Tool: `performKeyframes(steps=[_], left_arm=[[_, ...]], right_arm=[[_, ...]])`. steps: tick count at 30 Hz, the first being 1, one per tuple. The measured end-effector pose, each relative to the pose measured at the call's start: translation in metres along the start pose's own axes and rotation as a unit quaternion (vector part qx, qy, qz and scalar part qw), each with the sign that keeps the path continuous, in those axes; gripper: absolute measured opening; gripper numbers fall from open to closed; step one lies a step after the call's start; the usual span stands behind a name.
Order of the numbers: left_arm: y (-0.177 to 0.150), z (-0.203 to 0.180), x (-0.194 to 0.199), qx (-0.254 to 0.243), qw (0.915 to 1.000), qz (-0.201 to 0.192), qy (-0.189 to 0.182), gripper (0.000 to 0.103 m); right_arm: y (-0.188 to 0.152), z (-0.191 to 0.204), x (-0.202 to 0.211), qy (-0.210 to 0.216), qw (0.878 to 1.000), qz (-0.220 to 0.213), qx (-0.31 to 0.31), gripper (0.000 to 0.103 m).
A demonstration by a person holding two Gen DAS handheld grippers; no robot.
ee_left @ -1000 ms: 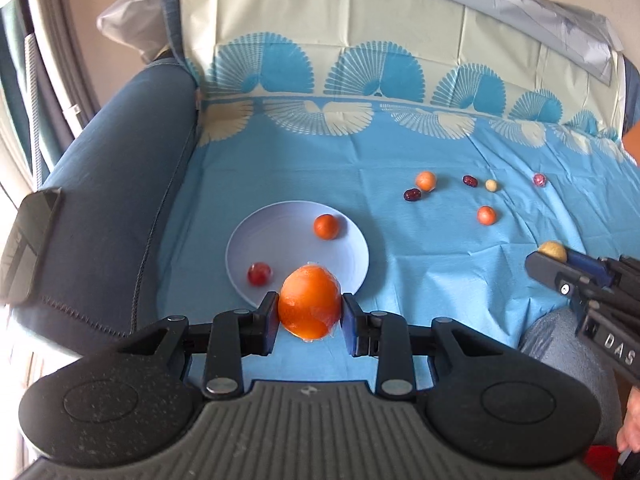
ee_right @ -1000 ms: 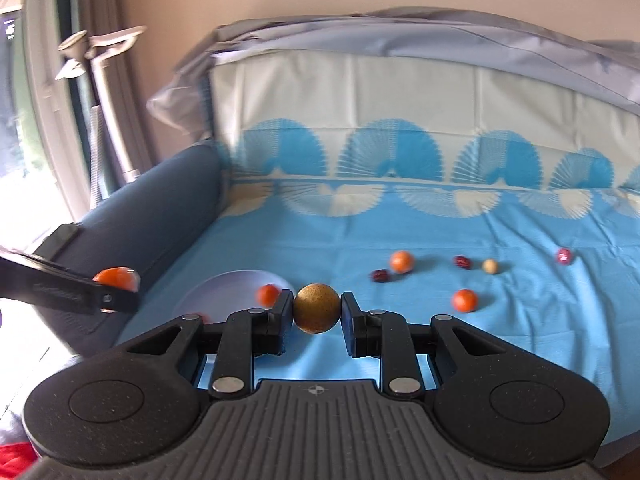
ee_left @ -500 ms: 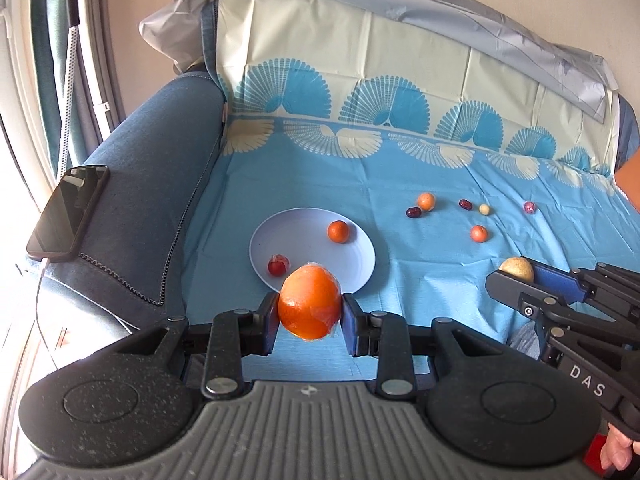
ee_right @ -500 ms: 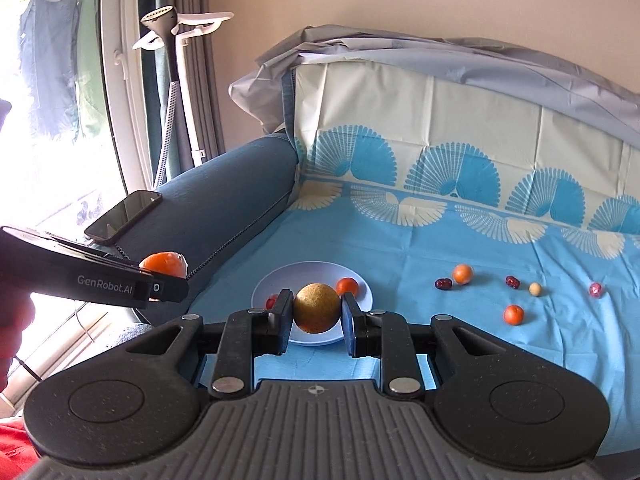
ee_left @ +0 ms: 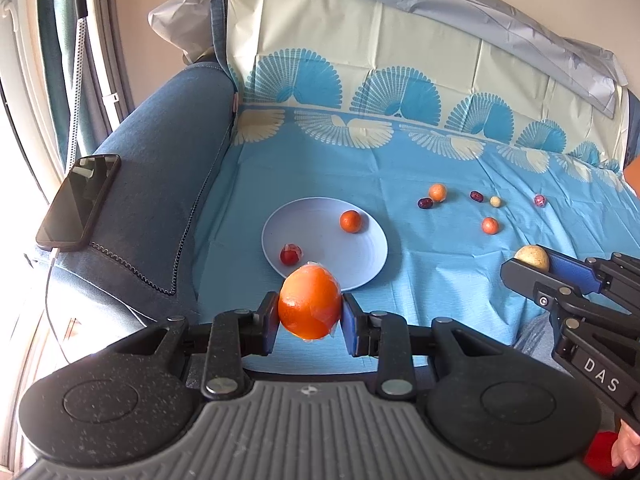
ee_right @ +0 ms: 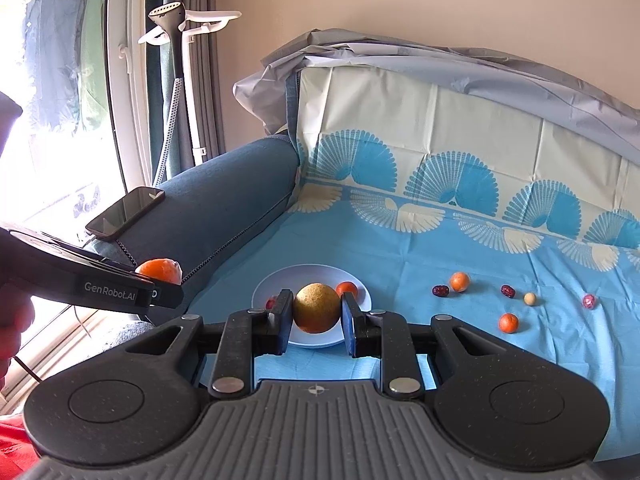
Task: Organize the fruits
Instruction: 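Carry both fruits to the plate and open both tools to release them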
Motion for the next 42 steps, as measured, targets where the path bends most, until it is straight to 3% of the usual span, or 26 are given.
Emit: performKeyframes(steps=[11,21,27,42], left_arm=[[0.001,-0.003,-0.007,-0.003,1.0000,0.004,-0.001,0.036],[0.008,0.005,-0.039,0.003,0.9996,0.029,-0.002,0.036],[0.021,0.011,-0.081,0.012,0.9982,0.058,-0.013,0.036],[0.034,-0.003,-0.217,-0.038,0.9927,0.114,-0.010,0.035]], right_arm=[[-0.004,-0.002,-0.008,-0.001,1.000,0.012,-0.005,0.027],[-0.010,-0.006,-0.035,-0.004,0.999,0.038,-0.011,0.027],[-0.014,-0.009,-0.072,-0.001,0.998,0.061,-0.008,0.027],[-0.039,-0.023,-0.211,-0.001,0.989,0.149,-0.004,0.027]])
Point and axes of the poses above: each gripper's, at about its wrist camera, not at the fingertips, and x roughly against the way its jaws point, z to its left, y to its top, the point moved 8 cm from there along -x, roughly the way its jaws point
